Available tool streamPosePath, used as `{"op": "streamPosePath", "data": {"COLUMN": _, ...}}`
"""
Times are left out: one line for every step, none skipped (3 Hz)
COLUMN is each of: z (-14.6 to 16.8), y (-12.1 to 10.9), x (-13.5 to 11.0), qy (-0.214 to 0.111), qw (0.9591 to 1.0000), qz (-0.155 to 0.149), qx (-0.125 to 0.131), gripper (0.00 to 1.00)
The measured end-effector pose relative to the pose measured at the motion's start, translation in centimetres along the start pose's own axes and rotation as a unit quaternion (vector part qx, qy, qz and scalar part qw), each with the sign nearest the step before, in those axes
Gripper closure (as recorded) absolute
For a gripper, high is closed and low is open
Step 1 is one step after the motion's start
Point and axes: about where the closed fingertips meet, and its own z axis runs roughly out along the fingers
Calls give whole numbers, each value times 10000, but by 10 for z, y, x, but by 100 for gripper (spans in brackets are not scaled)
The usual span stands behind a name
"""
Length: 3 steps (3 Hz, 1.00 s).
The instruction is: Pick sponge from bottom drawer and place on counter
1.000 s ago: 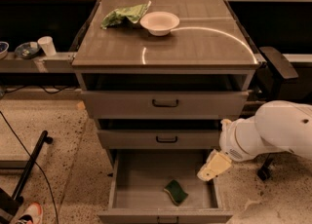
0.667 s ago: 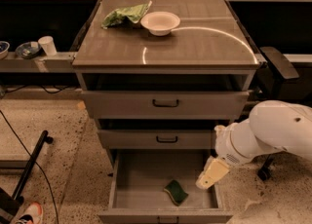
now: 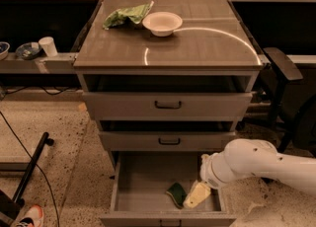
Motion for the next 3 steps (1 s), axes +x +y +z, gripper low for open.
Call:
{"op": "streamPosePath", "data": {"z": 50, "y": -25, "x": -5, "qy": -866, "qw": 9956, "qz": 359, "qx": -69, "gripper": 0}}
{"op": "streamPosePath", "data": {"z": 66, "y": -30, "x": 4, "qy": -949, "qw": 9954, "qz": 126, "qx": -104, "gripper": 0}}
{"op": "streamPosePath", "data": {"z": 76, "y": -37, "x": 5, "qy": -784, "qw": 9966, "qz": 199, "qx": -130, "gripper": 0}}
